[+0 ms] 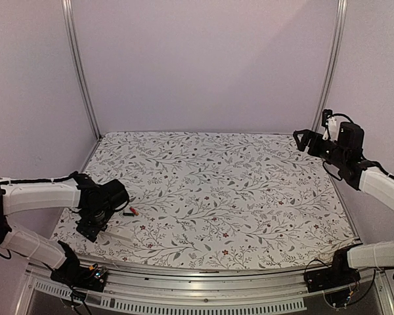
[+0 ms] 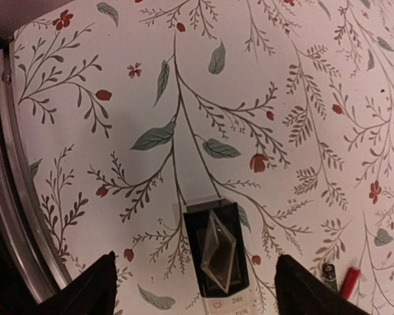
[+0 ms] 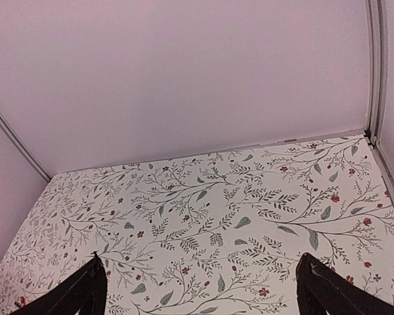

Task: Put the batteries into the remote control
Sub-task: Pick up the remote control from the center of the board, then pass from the left arm to the right

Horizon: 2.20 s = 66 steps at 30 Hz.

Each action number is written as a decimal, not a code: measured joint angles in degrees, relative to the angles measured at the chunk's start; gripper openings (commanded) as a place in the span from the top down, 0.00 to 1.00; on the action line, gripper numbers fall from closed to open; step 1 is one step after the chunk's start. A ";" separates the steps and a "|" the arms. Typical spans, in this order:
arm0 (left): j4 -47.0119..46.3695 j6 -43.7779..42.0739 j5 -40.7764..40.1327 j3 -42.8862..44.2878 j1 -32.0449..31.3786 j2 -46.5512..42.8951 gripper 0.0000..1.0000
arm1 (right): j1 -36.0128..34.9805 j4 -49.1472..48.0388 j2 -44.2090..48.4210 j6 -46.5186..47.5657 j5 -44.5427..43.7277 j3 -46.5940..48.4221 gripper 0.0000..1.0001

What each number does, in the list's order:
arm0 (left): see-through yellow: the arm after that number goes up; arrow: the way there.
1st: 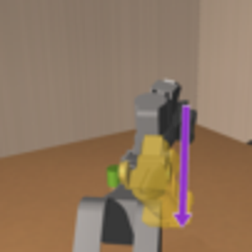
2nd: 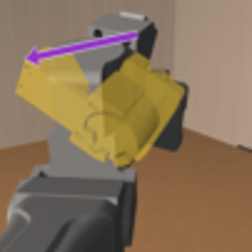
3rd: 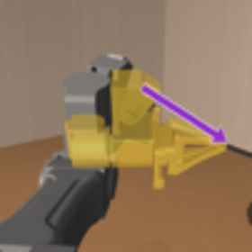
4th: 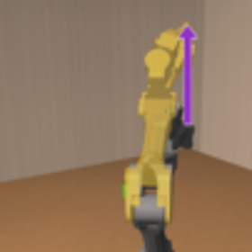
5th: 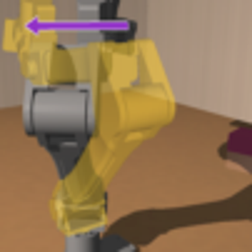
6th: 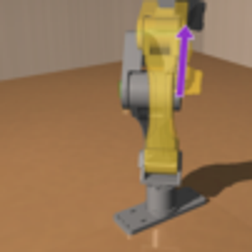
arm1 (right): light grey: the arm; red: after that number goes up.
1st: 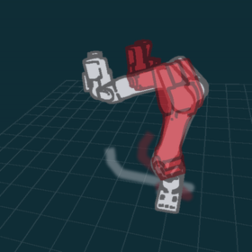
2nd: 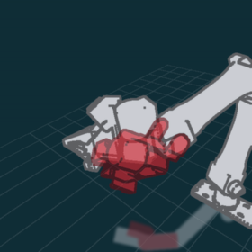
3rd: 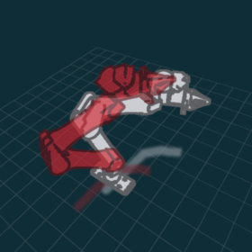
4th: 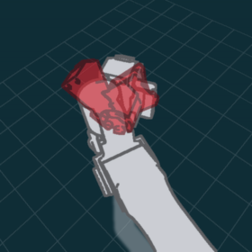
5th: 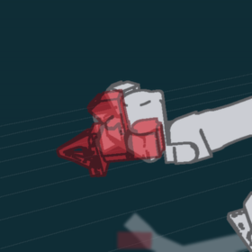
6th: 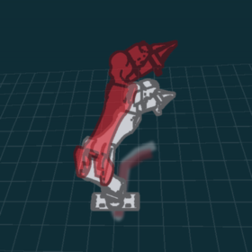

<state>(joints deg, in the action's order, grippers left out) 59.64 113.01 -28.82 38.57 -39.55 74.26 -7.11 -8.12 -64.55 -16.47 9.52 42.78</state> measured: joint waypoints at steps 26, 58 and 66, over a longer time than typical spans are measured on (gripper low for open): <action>-15.58 1.20 0.33 -7.23 1.64 1.03 0.25 | -0.02 0.26 -2.34 0.81 0.00 0.00 0.01; -18.32 -14.91 -5.01 -1.42 3.13 -11.06 1.00 | -0.04 1.03 -2.43 1.05 4.83 2.91 0.01; -62.12 -64.19 -4.28 3.69 -3.17 -16.63 1.00 | -10.14 0.98 -2.51 7.87 19.19 8.13 0.02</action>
<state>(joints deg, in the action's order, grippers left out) -2.48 48.82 -33.10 42.26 -42.72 57.63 -17.26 -7.14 -67.07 -8.60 28.71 50.92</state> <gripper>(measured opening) 0.263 0.984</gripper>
